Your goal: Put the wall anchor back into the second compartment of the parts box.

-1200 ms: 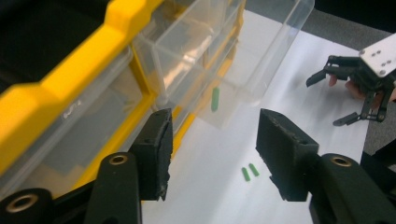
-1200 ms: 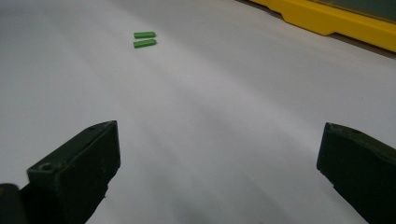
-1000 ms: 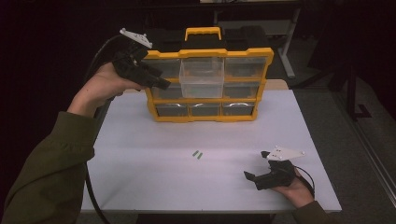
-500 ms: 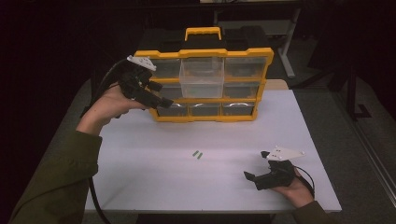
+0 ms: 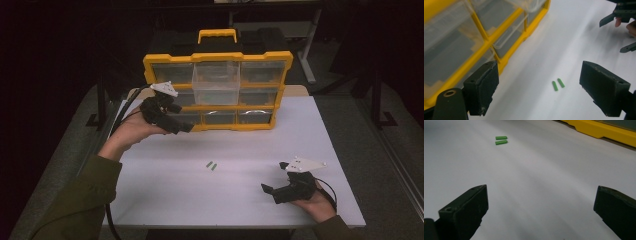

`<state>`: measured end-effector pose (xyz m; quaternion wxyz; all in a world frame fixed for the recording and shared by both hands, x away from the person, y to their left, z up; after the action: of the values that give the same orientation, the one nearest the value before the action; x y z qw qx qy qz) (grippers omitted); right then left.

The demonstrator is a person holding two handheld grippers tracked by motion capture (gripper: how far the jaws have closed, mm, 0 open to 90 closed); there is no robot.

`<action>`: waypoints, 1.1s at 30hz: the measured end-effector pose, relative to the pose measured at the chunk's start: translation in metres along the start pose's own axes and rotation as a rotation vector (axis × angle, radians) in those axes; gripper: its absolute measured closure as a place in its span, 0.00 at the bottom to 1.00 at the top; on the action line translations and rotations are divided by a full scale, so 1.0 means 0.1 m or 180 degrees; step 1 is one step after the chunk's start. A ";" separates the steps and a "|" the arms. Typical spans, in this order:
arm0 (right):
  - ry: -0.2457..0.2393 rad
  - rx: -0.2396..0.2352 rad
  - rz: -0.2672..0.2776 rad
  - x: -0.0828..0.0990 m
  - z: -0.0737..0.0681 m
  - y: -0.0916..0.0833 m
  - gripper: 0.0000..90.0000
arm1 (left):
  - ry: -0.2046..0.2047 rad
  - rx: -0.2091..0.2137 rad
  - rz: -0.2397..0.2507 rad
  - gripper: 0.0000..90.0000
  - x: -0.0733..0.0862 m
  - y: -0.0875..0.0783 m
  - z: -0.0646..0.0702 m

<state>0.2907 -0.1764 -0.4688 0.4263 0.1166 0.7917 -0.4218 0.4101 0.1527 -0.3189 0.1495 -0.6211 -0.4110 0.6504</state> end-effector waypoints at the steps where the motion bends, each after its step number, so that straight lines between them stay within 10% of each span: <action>1: -0.0012 -0.0002 0.0004 0.00 0.00 0.00 0.00 | -0.0031 0.0015 0.0012 0.18 0.01 0.03 0.02; 18: -0.0019 0.0001 0.0008 0.00 0.01 0.00 0.00 | 0.0015 0.0159 -0.0093 0.22 0.21 0.59 0.27; 33: -0.0015 0.0005 0.0012 0.00 0.01 0.00 0.00 | -0.0079 0.0269 -0.0205 0.55 0.40 0.99 0.43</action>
<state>0.2912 -0.1774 -0.4691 0.4290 0.1174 0.7900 -0.4220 0.3944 0.1043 -0.4224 0.1914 -0.5925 -0.4047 0.6697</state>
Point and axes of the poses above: each handheld gripper's, and its own axes: y roughly forward along the jaws, x roughly out of its underside, z roughly to its right, the point moved 5 cm from there along y, roughly forward along the jaws, and after that the axes turned 13 degrees about y, right-handed, at the moved point
